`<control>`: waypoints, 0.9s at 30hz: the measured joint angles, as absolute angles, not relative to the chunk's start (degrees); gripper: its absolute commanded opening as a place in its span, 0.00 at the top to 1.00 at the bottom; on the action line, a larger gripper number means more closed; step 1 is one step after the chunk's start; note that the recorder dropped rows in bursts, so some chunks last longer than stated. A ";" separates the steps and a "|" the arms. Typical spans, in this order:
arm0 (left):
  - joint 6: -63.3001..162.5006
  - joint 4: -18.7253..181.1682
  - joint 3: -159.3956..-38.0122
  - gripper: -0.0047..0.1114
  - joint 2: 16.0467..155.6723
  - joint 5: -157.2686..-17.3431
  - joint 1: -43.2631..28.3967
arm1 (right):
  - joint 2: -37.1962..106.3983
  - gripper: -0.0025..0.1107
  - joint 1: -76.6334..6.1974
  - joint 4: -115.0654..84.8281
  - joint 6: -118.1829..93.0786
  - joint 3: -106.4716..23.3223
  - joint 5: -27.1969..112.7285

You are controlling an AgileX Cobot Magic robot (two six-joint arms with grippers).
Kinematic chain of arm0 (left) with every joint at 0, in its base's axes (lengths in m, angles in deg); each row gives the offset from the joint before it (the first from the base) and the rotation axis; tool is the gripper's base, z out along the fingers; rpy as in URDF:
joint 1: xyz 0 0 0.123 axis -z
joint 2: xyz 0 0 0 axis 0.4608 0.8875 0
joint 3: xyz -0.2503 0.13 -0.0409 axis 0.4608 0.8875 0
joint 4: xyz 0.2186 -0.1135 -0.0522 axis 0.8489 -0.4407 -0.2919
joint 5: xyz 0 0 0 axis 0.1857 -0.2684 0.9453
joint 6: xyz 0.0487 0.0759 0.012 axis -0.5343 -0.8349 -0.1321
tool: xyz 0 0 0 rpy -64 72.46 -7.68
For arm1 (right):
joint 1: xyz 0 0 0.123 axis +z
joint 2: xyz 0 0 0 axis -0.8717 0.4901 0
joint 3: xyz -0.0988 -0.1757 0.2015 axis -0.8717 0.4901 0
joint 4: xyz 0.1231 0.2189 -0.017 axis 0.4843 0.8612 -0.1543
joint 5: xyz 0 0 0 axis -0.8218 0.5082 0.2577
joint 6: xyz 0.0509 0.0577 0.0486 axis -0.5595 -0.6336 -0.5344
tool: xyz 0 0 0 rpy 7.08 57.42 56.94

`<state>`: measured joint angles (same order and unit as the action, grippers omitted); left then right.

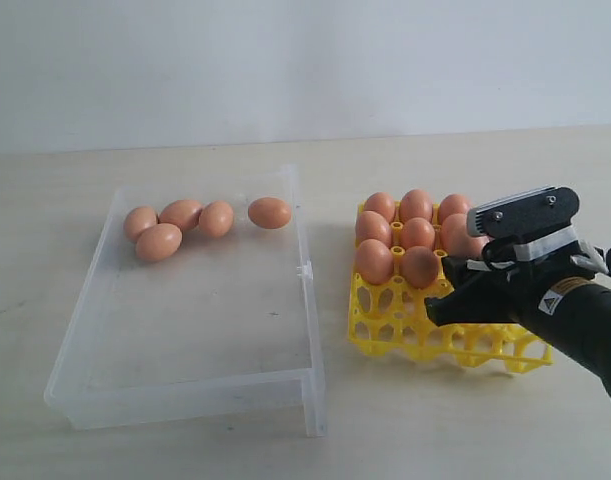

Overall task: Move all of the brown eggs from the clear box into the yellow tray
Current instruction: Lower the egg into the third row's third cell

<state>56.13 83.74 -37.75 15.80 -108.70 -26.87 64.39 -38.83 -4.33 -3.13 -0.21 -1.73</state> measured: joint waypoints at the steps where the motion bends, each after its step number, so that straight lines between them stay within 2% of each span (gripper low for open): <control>1: 56.13 83.74 -37.75 0.96 15.80 -108.70 -26.87 | 64.76 0.98 -38.83 -4.33 -3.13 -0.21 -2.14; 11: 56.13 83.74 -37.75 0.96 15.80 -108.70 -26.87 | 67.48 0.96 -38.83 -4.33 -3.13 -0.88 -3.72; 13: 56.13 83.74 -37.75 0.96 15.80 -108.70 -26.87 | 67.71 0.89 -38.83 -4.33 -3.13 -1.32 -3.72; 18: 56.13 83.74 -37.75 0.96 15.80 -108.70 -26.87 | 67.71 0.62 -38.83 -4.33 -3.13 -2.08 -3.72; 21: 56.13 83.74 -37.75 0.96 15.80 -108.70 -26.87 | 67.71 0.51 -38.83 -4.33 -3.00 -2.08 -3.50; 27: 56.13 83.74 -37.75 0.96 15.80 -108.70 -26.87 | 67.71 0.41 -38.83 -3.37 -0.40 -2.11 -3.17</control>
<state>56.13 83.74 -37.75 15.80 -108.70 -26.87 67.71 -38.83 -3.37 -0.40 -2.11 -3.17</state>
